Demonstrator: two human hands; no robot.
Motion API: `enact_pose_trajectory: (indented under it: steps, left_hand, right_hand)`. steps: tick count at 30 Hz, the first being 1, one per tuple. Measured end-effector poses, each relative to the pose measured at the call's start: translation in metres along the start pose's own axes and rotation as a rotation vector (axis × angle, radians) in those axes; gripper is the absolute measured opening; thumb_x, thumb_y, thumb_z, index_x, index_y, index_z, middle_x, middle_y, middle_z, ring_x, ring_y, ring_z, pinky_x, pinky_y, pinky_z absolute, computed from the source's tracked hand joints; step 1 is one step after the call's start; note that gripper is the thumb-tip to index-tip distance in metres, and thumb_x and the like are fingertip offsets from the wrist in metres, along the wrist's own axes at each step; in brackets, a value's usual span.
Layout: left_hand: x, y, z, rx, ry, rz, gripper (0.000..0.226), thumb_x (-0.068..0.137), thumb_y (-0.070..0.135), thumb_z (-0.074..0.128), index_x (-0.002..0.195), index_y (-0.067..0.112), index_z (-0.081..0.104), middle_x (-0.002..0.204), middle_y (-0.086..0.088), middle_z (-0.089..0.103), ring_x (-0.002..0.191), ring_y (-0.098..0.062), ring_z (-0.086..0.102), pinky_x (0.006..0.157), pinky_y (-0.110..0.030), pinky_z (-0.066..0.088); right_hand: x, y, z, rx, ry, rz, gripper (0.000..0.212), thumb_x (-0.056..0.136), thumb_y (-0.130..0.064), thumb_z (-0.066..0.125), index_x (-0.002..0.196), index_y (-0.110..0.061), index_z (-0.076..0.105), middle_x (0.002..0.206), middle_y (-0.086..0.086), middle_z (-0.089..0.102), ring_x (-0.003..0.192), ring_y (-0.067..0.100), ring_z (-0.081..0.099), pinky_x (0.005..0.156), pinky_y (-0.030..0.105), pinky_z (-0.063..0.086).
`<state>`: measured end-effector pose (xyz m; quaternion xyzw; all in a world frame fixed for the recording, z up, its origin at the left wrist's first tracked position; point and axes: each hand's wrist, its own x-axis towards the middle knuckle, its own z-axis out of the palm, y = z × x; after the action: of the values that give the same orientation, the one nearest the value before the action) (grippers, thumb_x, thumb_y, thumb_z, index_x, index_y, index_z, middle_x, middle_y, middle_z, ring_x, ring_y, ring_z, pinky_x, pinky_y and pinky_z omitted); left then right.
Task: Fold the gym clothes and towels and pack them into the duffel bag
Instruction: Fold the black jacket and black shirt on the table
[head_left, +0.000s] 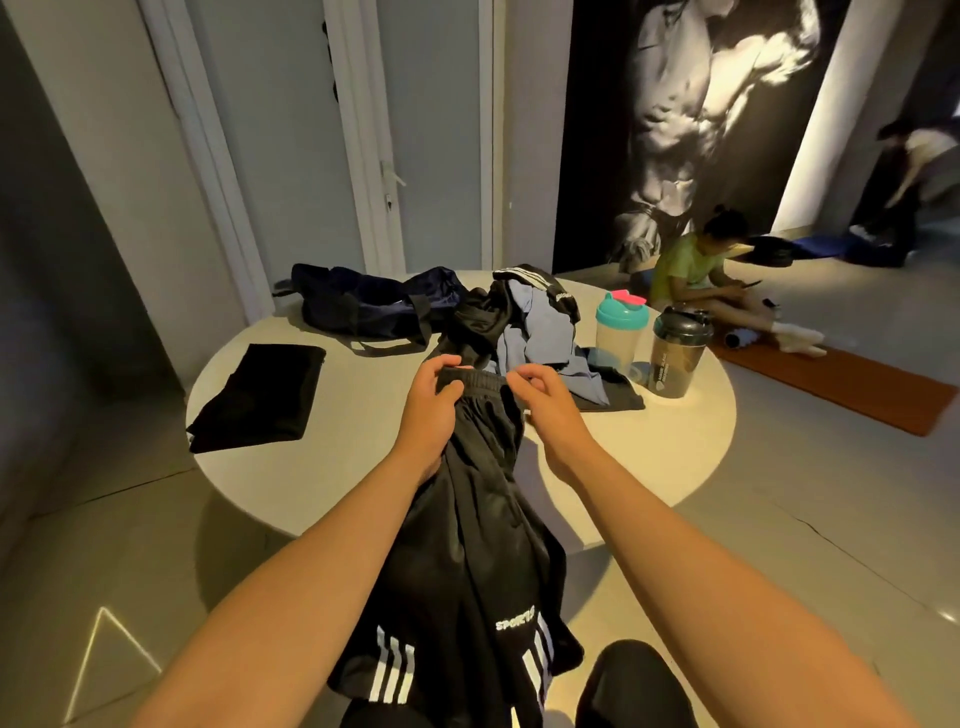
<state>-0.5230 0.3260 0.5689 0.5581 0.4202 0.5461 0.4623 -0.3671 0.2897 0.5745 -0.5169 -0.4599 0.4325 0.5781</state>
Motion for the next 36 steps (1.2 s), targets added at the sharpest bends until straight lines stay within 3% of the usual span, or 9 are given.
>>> enact_pose_trajectory:
  steps: [4, 8, 11, 17, 22, 25, 29, 33, 36]
  left_hand:
    - [0.012, 0.008, 0.005, -0.078, -0.024, 0.007, 0.032, 0.099, 0.003, 0.047, 0.118, 0.024, 0.06, 0.12, -0.007, 0.068, 0.112, -0.021, 0.065, 0.097, -0.036, 0.055]
    - [0.027, 0.011, 0.01, 0.155, -0.052, 0.145, 0.033, 0.099, 0.003, 0.05, 0.117, 0.029, 0.058, 0.118, 0.0, 0.066, 0.109, -0.013, 0.064, 0.087, -0.02, 0.051]
    - [0.04, 0.004, 0.019, 0.292, -0.028, 0.181, 0.03, 0.1, 0.008, 0.052, 0.122, 0.029, 0.056, 0.118, 0.004, 0.063, 0.106, -0.008, 0.063, 0.079, -0.011, 0.047]
    - [0.06, -0.023, 0.015, 0.273, 0.037, 0.025, 0.027, 0.098, 0.014, 0.06, 0.115, 0.029, 0.045, 0.101, -0.004, 0.068, 0.089, -0.018, 0.068, 0.079, -0.037, 0.055]
    - [0.079, -0.042, 0.008, 0.398, 0.041, 0.107, 0.014, 0.098, 0.012, 0.058, 0.096, 0.022, 0.049, 0.092, 0.004, 0.058, 0.074, -0.001, 0.053, 0.07, -0.023, 0.043]
    - [0.101, -0.048, -0.001, 0.425, 0.016, 0.129, 0.031, 0.097, 0.004, 0.053, 0.085, 0.027, 0.07, 0.098, 0.009, 0.069, 0.089, 0.002, 0.06, 0.085, -0.021, 0.047]
    - [0.134, -0.046, -0.013, 0.489, -0.026, 0.004, 0.028, 0.094, 0.011, 0.059, 0.107, 0.028, 0.076, 0.116, 0.008, 0.071, 0.111, -0.009, 0.062, 0.095, -0.02, 0.044]
    - [0.161, -0.041, -0.019, 0.524, -0.062, -0.011, 0.048, 0.09, 0.013, 0.068, 0.138, 0.019, 0.06, 0.139, -0.001, 0.049, 0.126, -0.013, 0.049, 0.095, -0.015, 0.034]
    - [0.173, -0.046, -0.024, 0.499, 0.008, -0.046, 0.055, 0.097, 0.01, 0.061, 0.149, 0.021, 0.047, 0.163, -0.002, 0.022, 0.148, -0.018, 0.027, 0.106, -0.019, 0.027]
  right_hand:
    - [-0.001, 0.002, -0.003, 0.206, -0.185, 0.22, 0.033, 0.094, -0.03, 0.068, 0.123, -0.019, 0.058, 0.121, 0.007, 0.068, 0.108, 0.023, 0.066, 0.086, 0.04, 0.055]
    - [0.017, -0.006, -0.005, -0.053, 0.143, -0.047, 0.018, 0.09, -0.01, 0.068, 0.098, -0.018, 0.054, 0.098, 0.008, 0.061, 0.085, 0.02, 0.06, 0.074, 0.03, 0.049]
    - [0.035, -0.008, -0.004, -0.311, 0.266, -0.299, 0.024, 0.091, -0.006, 0.064, 0.103, -0.023, 0.053, 0.107, 0.006, 0.055, 0.095, 0.019, 0.055, 0.08, 0.022, 0.045]
    - [0.065, 0.022, -0.003, -0.434, 0.088, -0.077, 0.032, 0.093, -0.01, 0.056, 0.115, -0.029, 0.043, 0.118, 0.018, 0.052, 0.096, 0.032, 0.057, 0.076, 0.036, 0.048]
    - [0.096, 0.035, 0.011, -0.567, 0.096, -0.131, 0.034, 0.093, -0.005, 0.06, 0.121, -0.018, 0.045, 0.119, 0.018, 0.052, 0.1, 0.031, 0.054, 0.078, 0.03, 0.039]
    - [0.12, 0.035, 0.021, -0.563, 0.094, -0.171, 0.033, 0.093, -0.004, 0.062, 0.116, -0.018, 0.043, 0.12, 0.015, 0.048, 0.104, 0.029, 0.049, 0.079, 0.03, 0.035]
    - [0.15, 0.029, 0.034, -0.533, 0.117, -0.278, 0.042, 0.092, -0.006, 0.066, 0.126, -0.017, 0.045, 0.13, 0.009, 0.045, 0.11, 0.013, 0.041, 0.096, 0.028, 0.036]
    - [0.169, 0.028, 0.044, -0.547, 0.075, -0.314, 0.051, 0.092, -0.018, 0.07, 0.136, -0.021, 0.044, 0.139, 0.005, 0.036, 0.126, 0.015, 0.039, 0.105, 0.023, 0.033]
    - [0.169, 0.038, 0.043, -0.803, 0.055, -0.274, 0.037, 0.094, -0.038, 0.065, 0.126, -0.025, 0.051, 0.134, 0.006, 0.036, 0.126, 0.026, 0.037, 0.105, 0.038, 0.04]
